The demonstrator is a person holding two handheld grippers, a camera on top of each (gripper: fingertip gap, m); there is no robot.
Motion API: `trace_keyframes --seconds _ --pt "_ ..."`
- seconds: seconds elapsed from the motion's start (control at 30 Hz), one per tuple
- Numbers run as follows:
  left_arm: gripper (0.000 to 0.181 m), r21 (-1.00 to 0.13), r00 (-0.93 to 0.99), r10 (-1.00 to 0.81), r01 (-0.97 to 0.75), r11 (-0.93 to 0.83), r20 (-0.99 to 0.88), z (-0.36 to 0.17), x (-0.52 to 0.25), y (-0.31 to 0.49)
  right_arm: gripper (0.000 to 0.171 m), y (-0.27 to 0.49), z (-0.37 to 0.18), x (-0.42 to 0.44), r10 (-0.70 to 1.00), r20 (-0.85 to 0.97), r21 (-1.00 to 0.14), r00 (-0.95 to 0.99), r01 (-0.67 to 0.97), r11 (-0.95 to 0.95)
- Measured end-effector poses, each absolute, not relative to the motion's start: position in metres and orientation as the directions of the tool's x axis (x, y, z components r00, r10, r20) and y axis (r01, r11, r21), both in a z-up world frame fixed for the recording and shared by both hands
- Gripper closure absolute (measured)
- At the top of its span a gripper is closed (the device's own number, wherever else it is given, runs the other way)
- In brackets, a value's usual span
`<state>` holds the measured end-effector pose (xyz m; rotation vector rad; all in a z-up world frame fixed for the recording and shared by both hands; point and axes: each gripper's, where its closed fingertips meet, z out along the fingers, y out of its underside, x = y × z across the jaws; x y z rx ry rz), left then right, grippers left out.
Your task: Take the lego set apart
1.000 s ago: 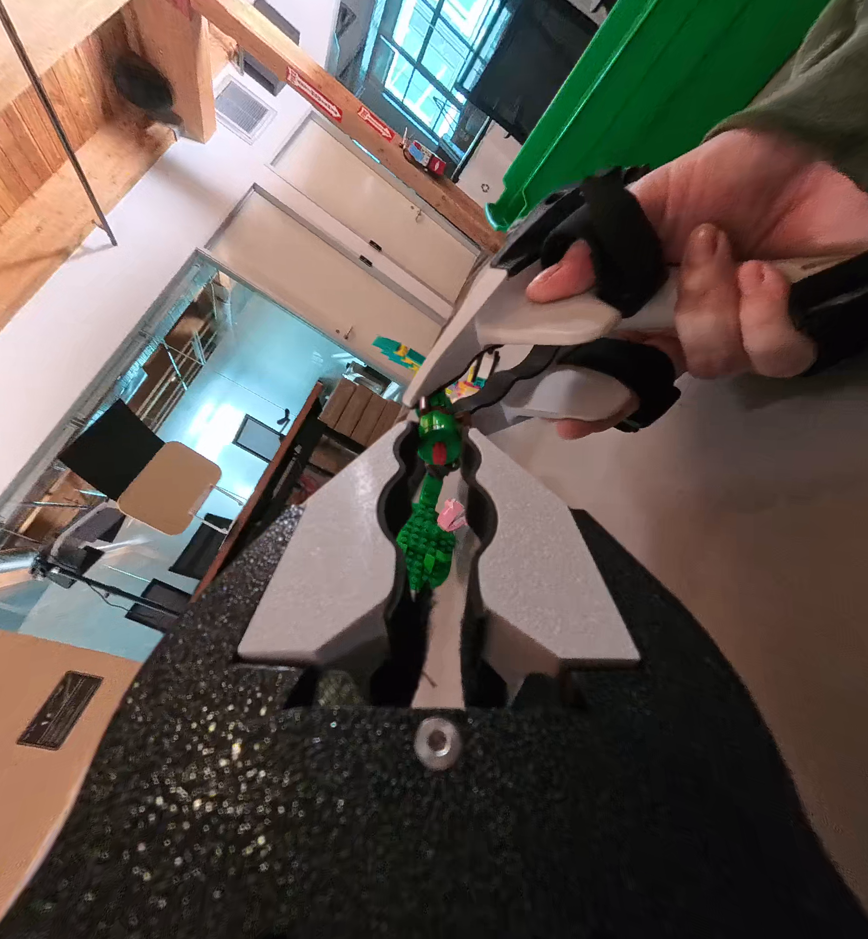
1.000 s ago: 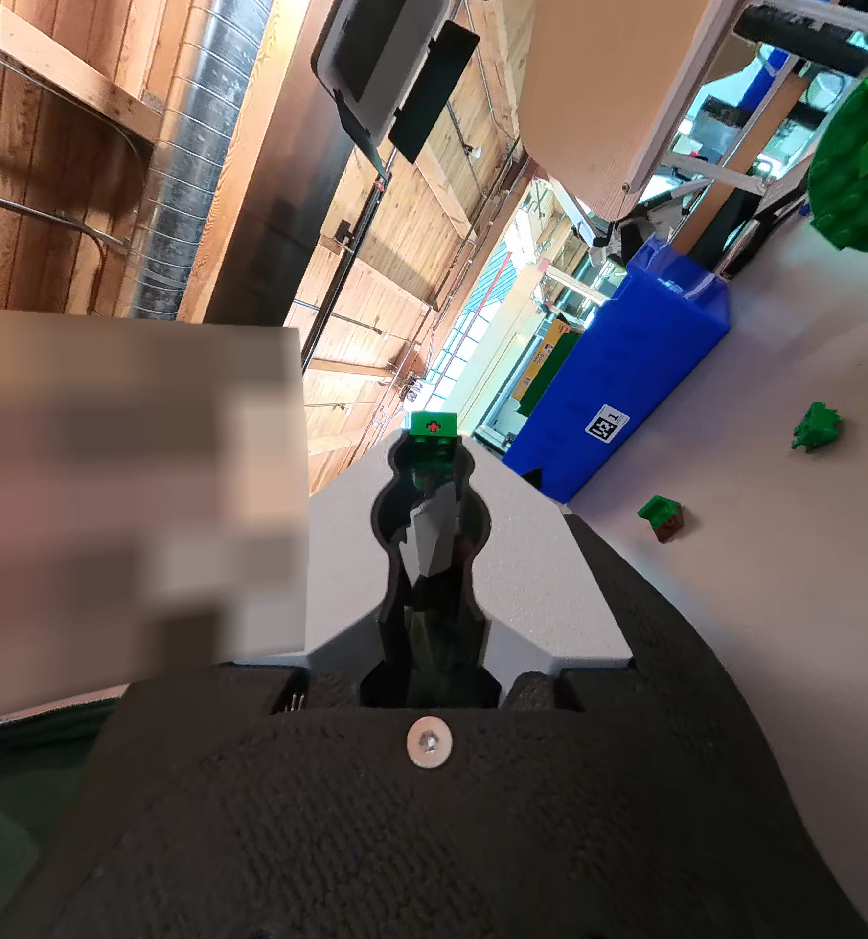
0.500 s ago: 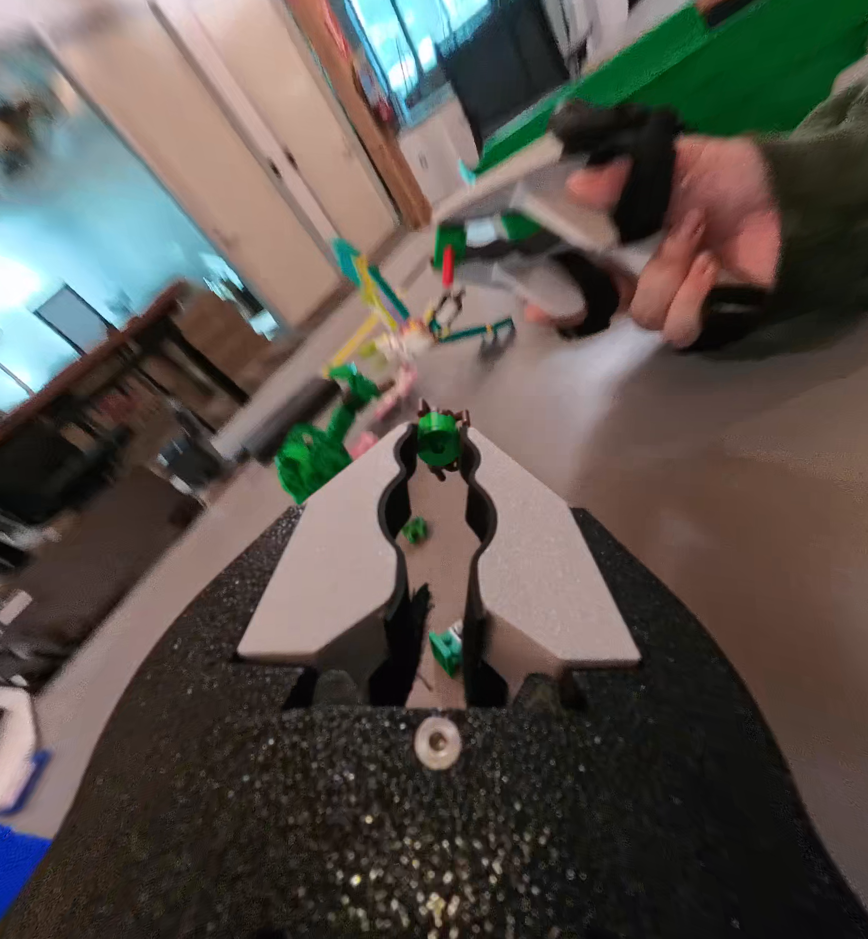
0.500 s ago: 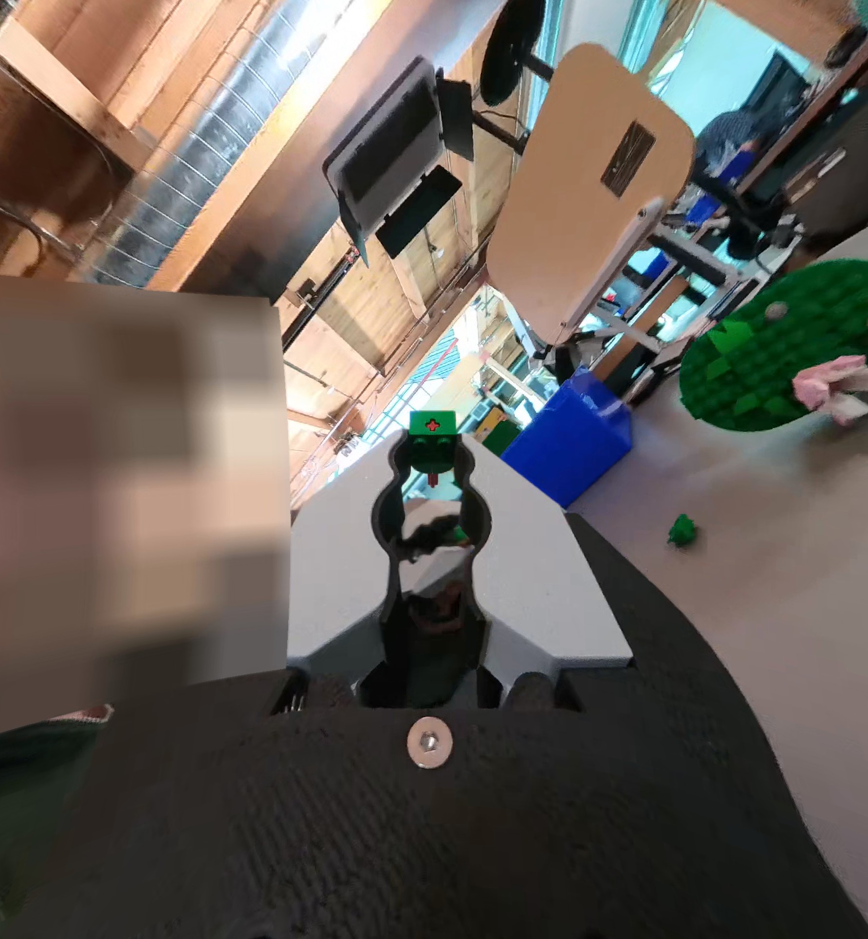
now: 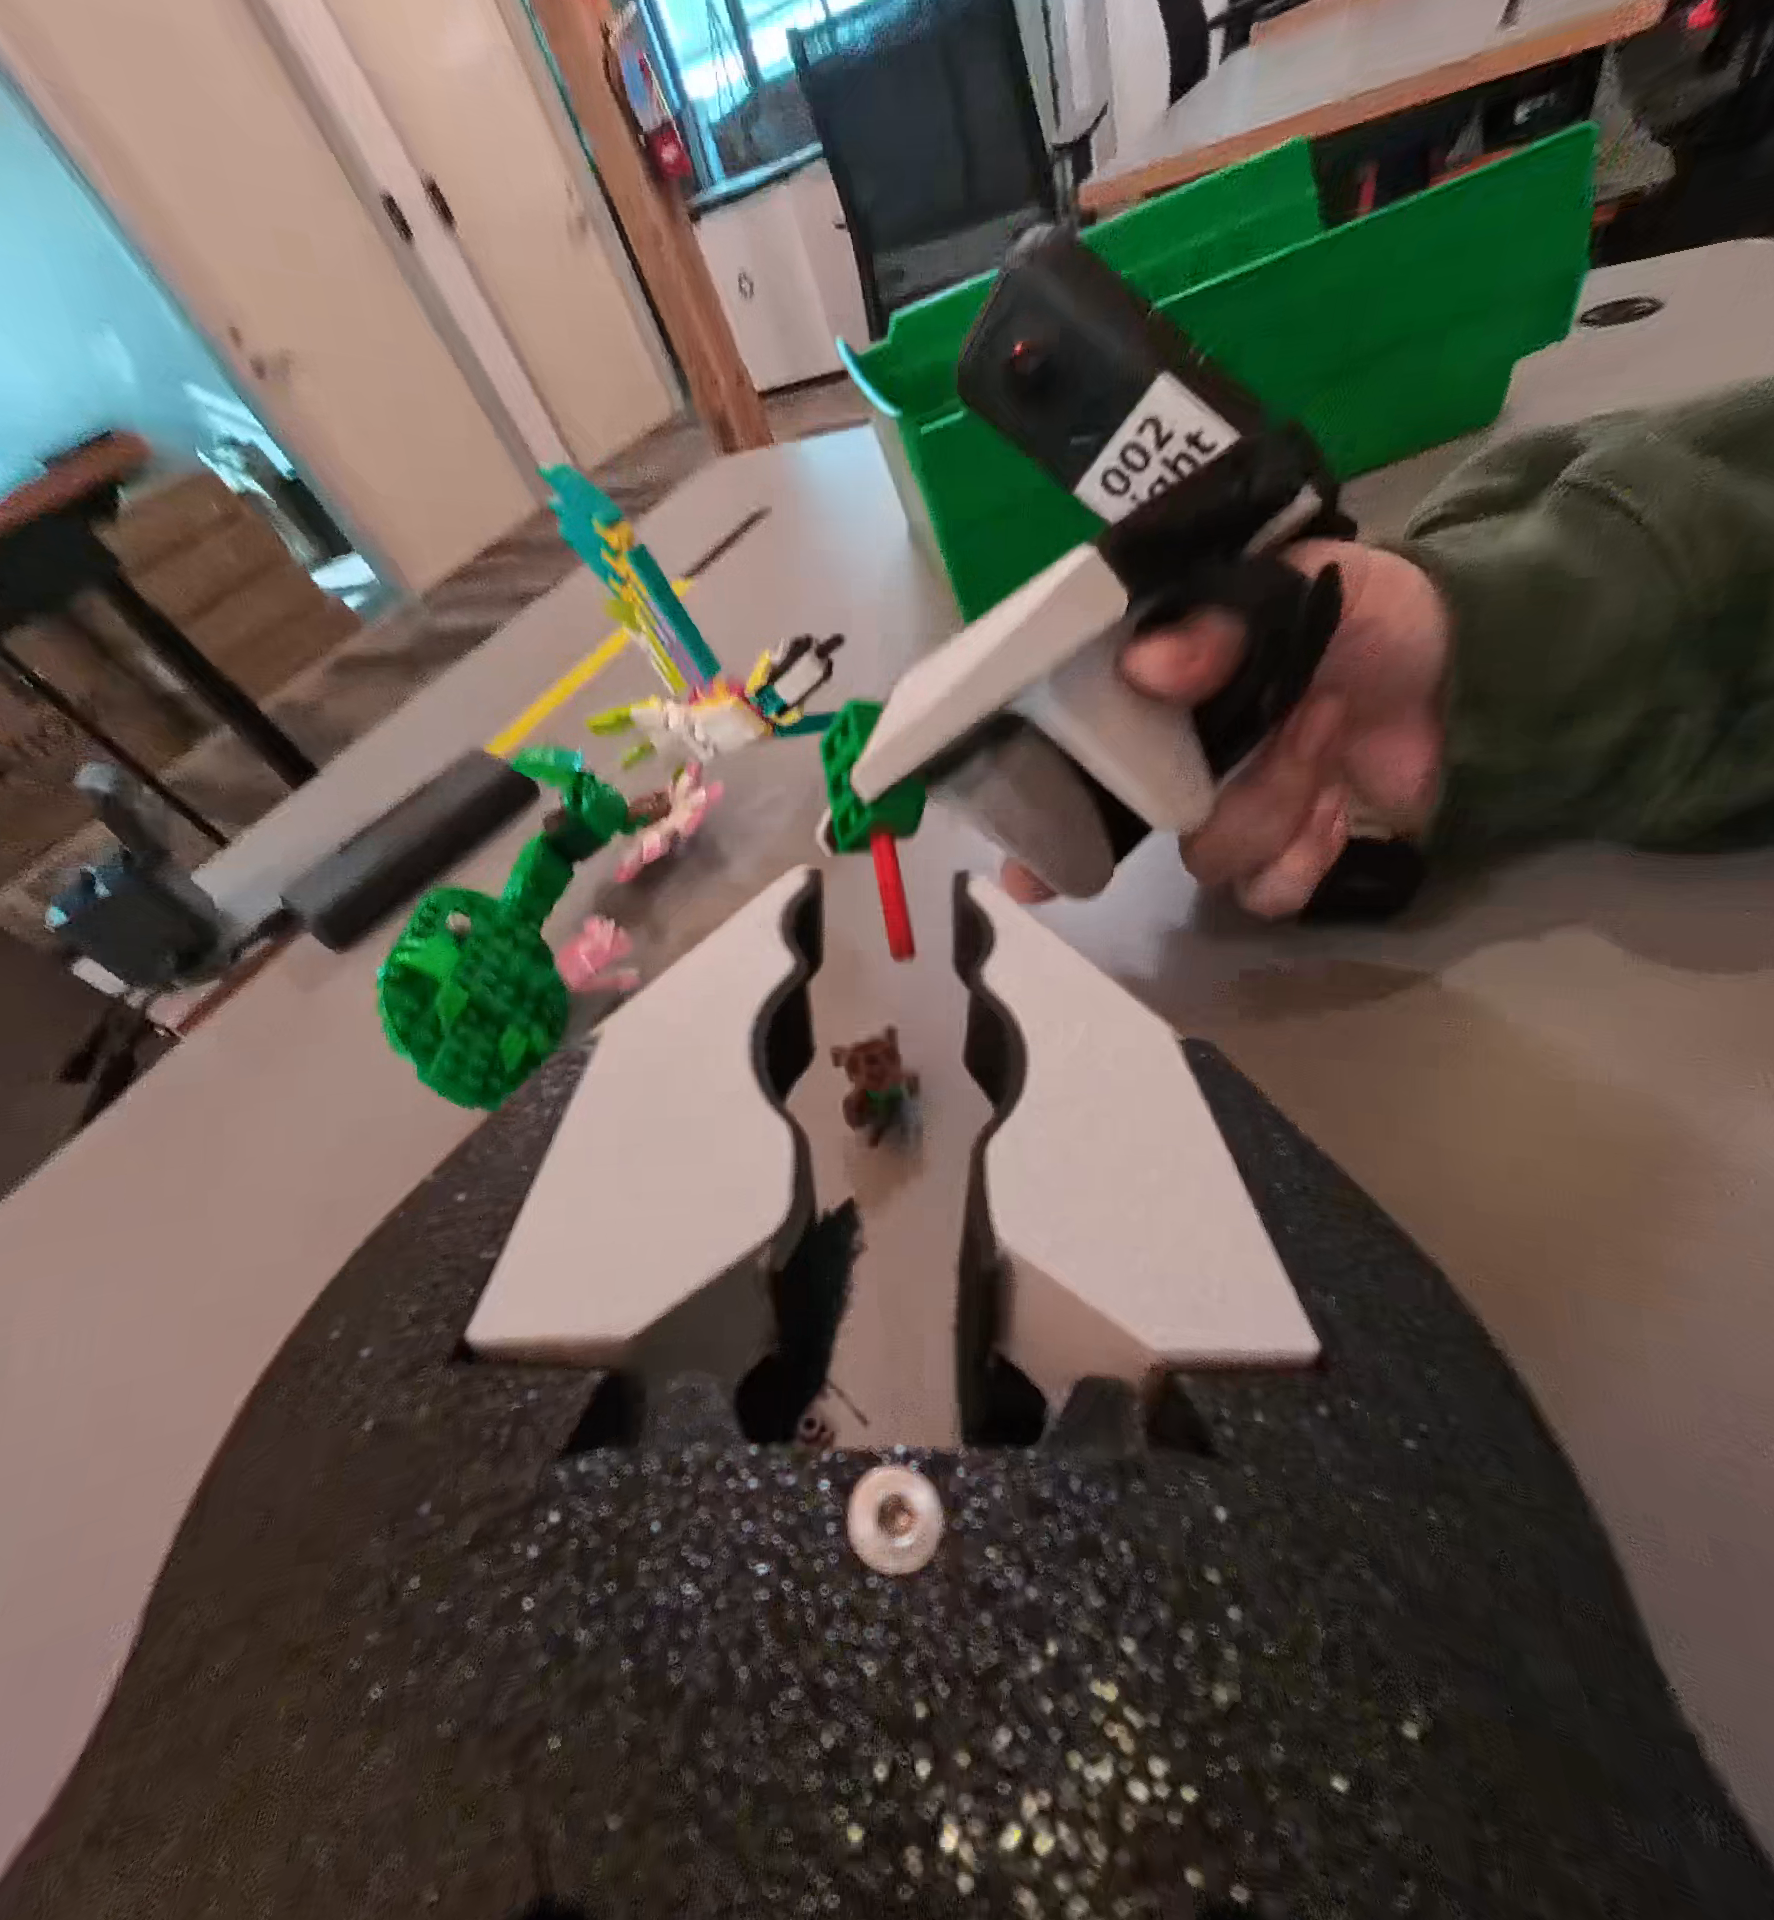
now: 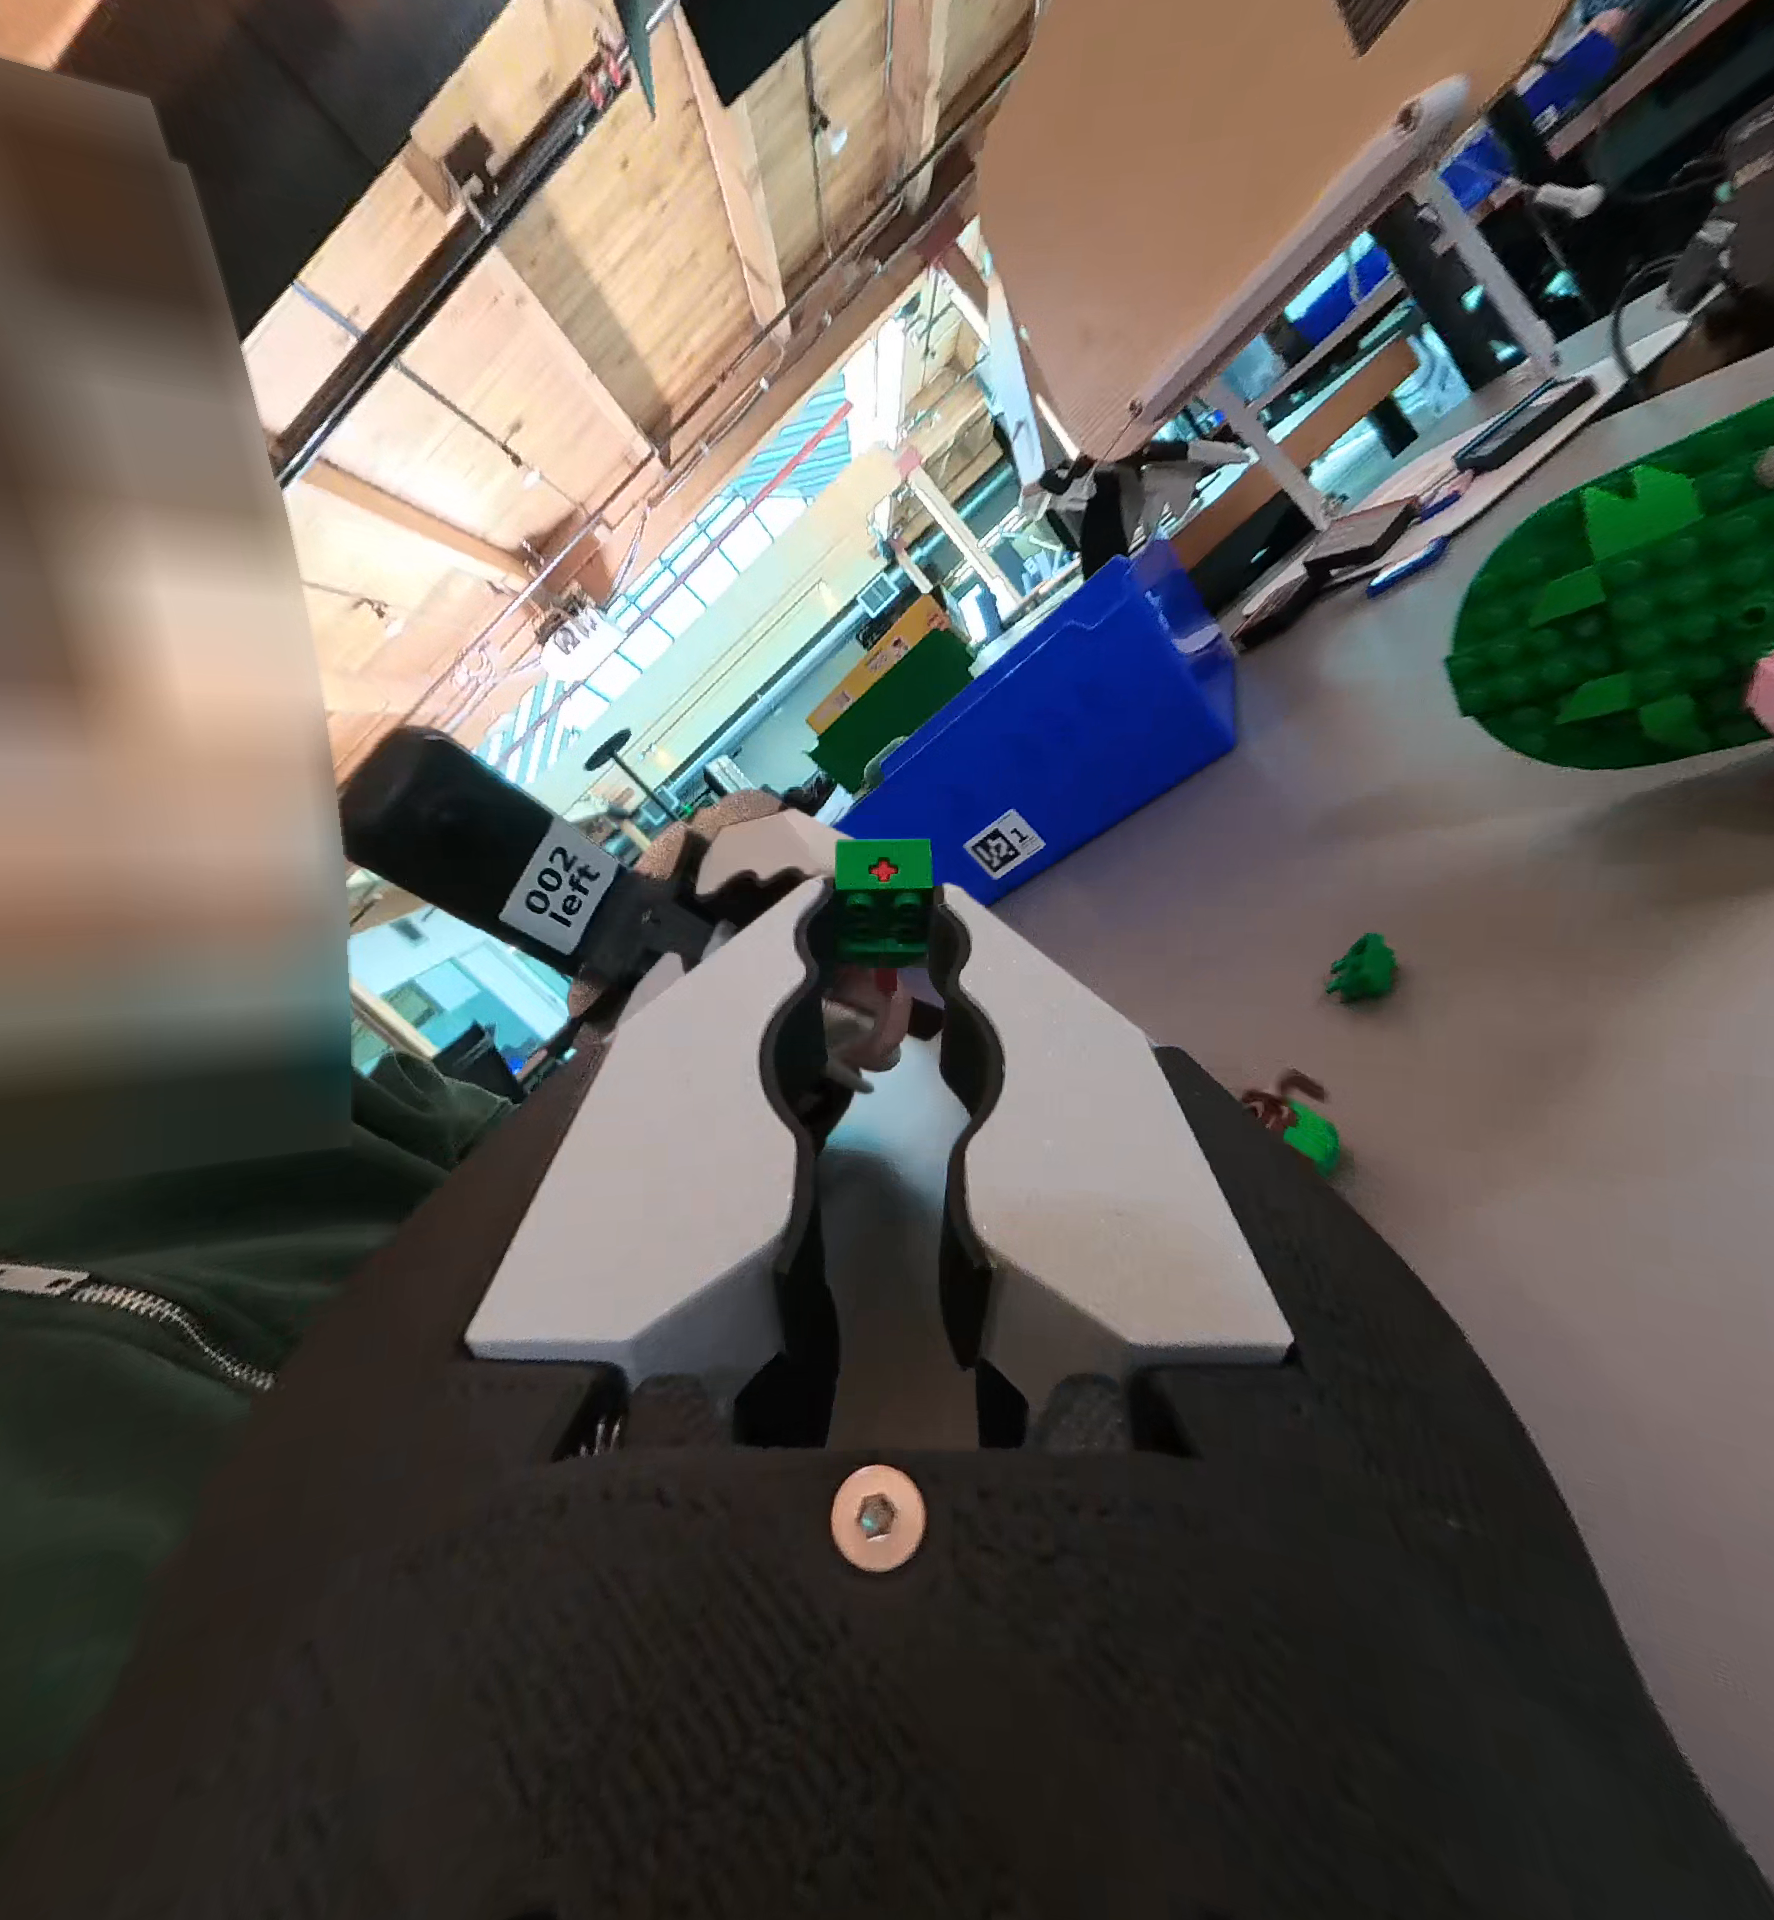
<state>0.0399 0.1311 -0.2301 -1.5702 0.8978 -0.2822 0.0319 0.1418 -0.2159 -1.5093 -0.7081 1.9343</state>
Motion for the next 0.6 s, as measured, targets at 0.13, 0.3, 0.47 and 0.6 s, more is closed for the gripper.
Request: trace_keyframes --seconds 0.13,0.3,0.47,0.6 --pt "0.179 -0.911 0.682 -0.643 -0.409 0.06 -0.348 -0.226 0.041 0.134 0.158 0.138 -0.215 0.031 0.724 -0.66 -0.716 -0.2 -0.124 -0.687" --pt "0.18 -0.891 0.668 -0.622 -0.438 0.115 -0.409 -0.221 0.04 0.128 0.159 0.136 -0.207 0.032 0.707 -0.67 -0.682 -0.226 -0.188 -0.707" --pt "0.18 -0.907 0.67 -0.632 -0.399 0.134 -0.388 -0.218 0.038 0.121 0.159 0.13 -0.204 0.03 0.707 -0.67 -0.672 -0.225 -0.222 -0.707" --pt "0.179 -0.918 0.662 -0.653 -0.372 0.139 -0.367 -0.216 0.036 0.116 0.159 0.125 -0.202 0.029 0.731 -0.648 -0.695 -0.215 -0.227 -0.683"
